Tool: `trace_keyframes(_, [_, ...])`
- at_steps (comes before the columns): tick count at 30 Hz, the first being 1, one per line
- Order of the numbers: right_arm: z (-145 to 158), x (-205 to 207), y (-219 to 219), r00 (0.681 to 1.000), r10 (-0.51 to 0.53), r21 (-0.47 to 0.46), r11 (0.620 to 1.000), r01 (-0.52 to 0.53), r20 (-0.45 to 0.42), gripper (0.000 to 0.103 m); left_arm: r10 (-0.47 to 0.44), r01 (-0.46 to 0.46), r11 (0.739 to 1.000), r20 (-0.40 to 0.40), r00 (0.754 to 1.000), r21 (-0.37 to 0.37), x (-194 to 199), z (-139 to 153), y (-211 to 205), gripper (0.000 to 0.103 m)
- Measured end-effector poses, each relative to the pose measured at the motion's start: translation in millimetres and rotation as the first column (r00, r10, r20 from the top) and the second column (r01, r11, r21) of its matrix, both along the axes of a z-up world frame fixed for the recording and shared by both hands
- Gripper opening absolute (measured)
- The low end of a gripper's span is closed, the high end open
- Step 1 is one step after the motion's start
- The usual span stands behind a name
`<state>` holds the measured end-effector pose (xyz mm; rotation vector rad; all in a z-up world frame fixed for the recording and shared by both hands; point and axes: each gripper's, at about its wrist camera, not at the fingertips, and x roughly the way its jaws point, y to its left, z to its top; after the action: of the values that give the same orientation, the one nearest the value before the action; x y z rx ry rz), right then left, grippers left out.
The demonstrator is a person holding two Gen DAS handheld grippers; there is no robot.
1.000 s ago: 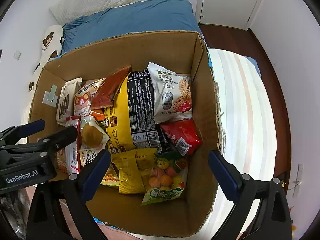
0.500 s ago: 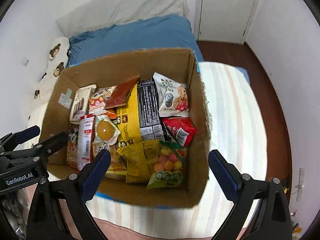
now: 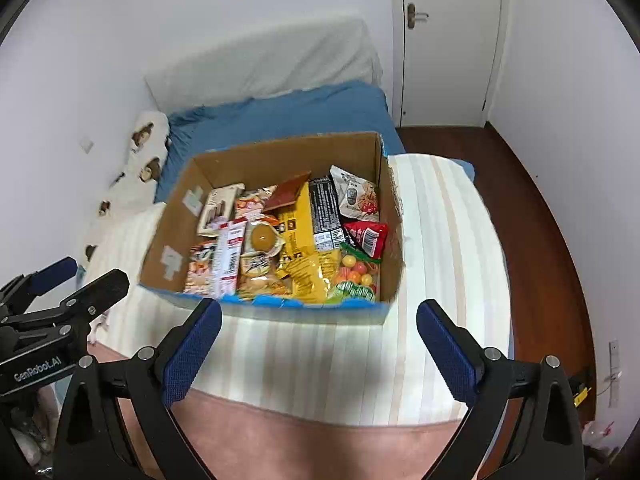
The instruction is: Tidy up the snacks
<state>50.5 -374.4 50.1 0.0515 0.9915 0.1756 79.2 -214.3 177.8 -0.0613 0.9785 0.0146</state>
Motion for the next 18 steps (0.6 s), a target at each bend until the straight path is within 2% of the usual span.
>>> trace_keyframes(9, [54, -88, -5, 0.991, 0.004, 0.010, 1.000, -0.005, 0.133, 0.100, 0.019, -0.019, 1.000, 0.096, 0.995, 0.002, -68, 37, -4, 0.096])
trace_keyframes(14, [81, -122, -4, 0.982, 0.015, -0.003, 1.000, -0.015, 0.190, 0.100, 0.011, -0.016, 0.999, 0.152, 0.988, 0.030, -100, 57, -7, 0.096])
trace_keyframes(18, [100, -145, -5, 0.973, 0.021, -0.017, 1.000, -0.018, 0.228, 0.101, 0.017, -0.021, 1.000, 0.169, 0.985, 0.022, -116, 68, -6, 0.096])
